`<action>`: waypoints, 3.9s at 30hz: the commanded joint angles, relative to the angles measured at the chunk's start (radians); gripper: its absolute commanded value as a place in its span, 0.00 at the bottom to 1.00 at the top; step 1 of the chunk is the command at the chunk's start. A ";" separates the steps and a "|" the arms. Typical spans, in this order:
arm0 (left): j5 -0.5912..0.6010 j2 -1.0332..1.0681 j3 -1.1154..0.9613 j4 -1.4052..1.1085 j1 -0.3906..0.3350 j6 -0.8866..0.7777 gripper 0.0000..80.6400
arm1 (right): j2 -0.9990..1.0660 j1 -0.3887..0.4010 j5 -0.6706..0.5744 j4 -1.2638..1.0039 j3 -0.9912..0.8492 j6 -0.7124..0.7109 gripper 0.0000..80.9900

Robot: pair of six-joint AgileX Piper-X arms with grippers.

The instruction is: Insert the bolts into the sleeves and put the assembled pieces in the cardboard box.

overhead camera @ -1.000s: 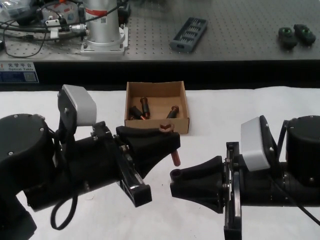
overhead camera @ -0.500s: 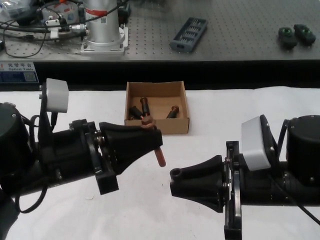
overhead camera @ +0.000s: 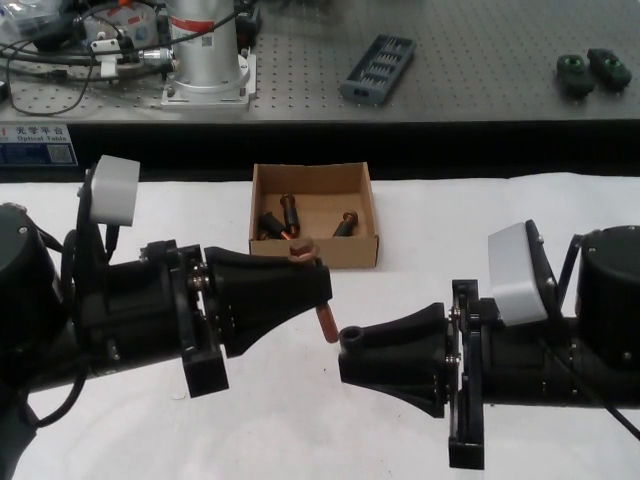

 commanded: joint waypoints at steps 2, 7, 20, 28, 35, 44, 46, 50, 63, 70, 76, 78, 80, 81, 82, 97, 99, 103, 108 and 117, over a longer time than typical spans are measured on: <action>0.009 0.000 -0.007 -0.027 0.003 -0.016 0.01 | -0.014 0.001 -0.004 -0.019 0.015 0.013 0.05; 0.009 0.000 -0.007 -0.027 0.003 -0.016 0.01 | -0.014 0.004 0.004 -0.044 0.022 0.036 0.05; 0.019 0.000 -0.006 -0.019 0.003 -0.016 0.01 | -0.014 0.071 0.013 -0.062 0.022 0.051 0.05; 0.044 0.000 -0.006 -0.009 0.003 -0.016 0.01 | -0.014 0.071 0.018 -0.062 0.022 0.034 0.05; 0.084 0.000 -0.004 0.057 0.000 -0.002 0.01 | -0.014 0.071 0.038 -0.062 0.022 0.034 0.05; 0.049 0.000 -0.004 0.065 0.000 0.024 0.01 | -0.014 0.071 0.039 -0.075 0.022 0.034 0.05; 0.032 0.000 -0.004 0.065 0.000 0.037 0.01 | -0.014 0.071 0.039 -0.080 0.022 0.034 0.05; 0.032 0.000 -0.004 0.065 0.000 0.038 0.01 | -0.014 0.071 0.055 -0.079 0.022 0.034 0.05; 0.013 0.000 -0.006 0.056 0.000 0.038 0.01 | -0.014 0.071 0.062 -0.079 0.022 0.027 0.05; 0.057 0.002 -0.006 0.070 0.000 0.045 0.01 | -0.014 0.071 0.078 -0.079 0.022 0.027 0.05; 0.079 0.003 -0.006 0.181 -0.024 0.118 0.01 | -0.014 0.071 0.080 -0.079 0.020 0.027 0.05; 0.088 0.003 -0.006 0.207 -0.044 0.131 0.01 | -0.014 0.071 0.080 -0.082 0.020 0.036 0.05; 0.091 0.003 -0.006 0.218 -0.068 0.144 0.01 | -0.014 0.071 0.080 -0.085 0.020 0.049 0.05; 0.088 0.003 -0.006 0.223 -0.080 0.149 0.01 | -0.014 0.071 0.080 -0.087 0.020 0.058 0.05; 0.081 0.003 -0.006 0.227 -0.090 0.150 0.01 | -0.014 0.071 0.080 -0.089 0.020 0.066 0.05; -0.198 0.003 -0.012 0.235 -0.097 0.276 0.81 | -0.014 0.032 0.083 -0.131 0.020 0.143 0.05; -0.241 0.003 -0.020 0.266 -0.097 0.279 0.78 | -0.014 0.023 0.083 -0.131 0.014 0.141 0.05; -0.319 -0.001 -0.059 0.273 -0.085 0.279 0.75 | -0.011 0.017 0.092 -0.098 -0.022 0.148 0.05; -0.478 -0.048 -0.114 0.383 0.018 0.286 0.73 | 0.062 -0.041 0.158 0.157 -0.205 0.120 0.05; -0.521 -0.183 -0.121 0.701 0.103 0.443 0.67 | 0.463 -0.156 0.158 0.212 -0.679 0.200 0.05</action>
